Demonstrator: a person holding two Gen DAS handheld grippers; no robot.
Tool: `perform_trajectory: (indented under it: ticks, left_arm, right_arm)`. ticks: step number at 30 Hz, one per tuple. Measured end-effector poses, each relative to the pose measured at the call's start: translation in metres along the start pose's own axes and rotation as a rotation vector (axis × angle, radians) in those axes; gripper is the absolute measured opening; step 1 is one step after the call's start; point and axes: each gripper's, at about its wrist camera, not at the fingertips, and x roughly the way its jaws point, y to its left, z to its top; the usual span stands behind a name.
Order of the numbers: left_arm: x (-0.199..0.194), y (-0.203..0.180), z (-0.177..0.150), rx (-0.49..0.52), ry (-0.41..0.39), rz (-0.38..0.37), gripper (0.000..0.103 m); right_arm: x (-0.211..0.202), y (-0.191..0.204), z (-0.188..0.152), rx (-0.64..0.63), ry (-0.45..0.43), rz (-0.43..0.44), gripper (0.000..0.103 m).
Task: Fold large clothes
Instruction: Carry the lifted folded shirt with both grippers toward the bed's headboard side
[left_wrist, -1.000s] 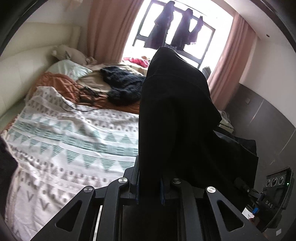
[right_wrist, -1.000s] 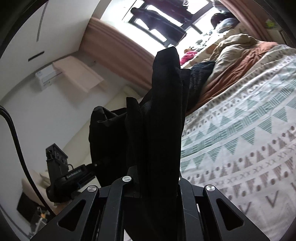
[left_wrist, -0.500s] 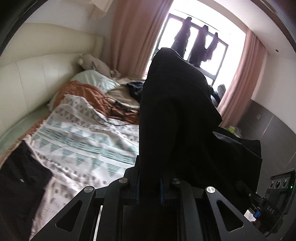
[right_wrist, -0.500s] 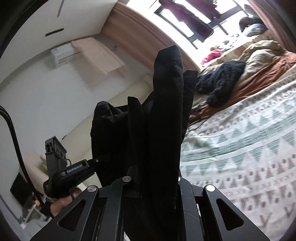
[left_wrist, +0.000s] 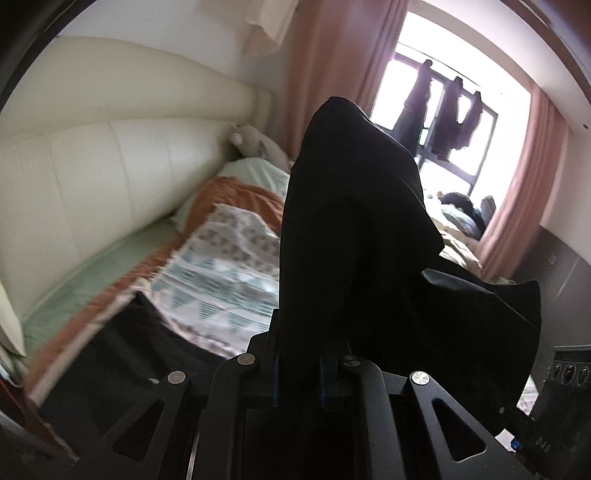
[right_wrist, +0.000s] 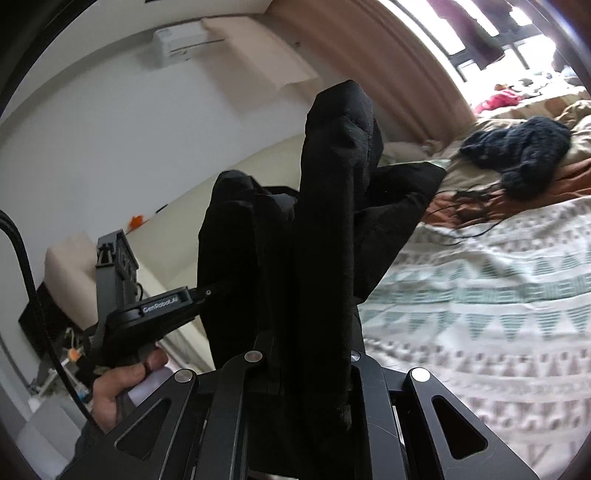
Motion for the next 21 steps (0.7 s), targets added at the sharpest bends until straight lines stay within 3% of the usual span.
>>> perform_trajectory:
  ticks: [21]
  left_arm:
    - [-0.089,0.139,0.018,0.013,-0.044,0.181,0.014]
  right_arm:
    - [0.124,0.136,-0.049,0.034,0.220,0.260,0.012]
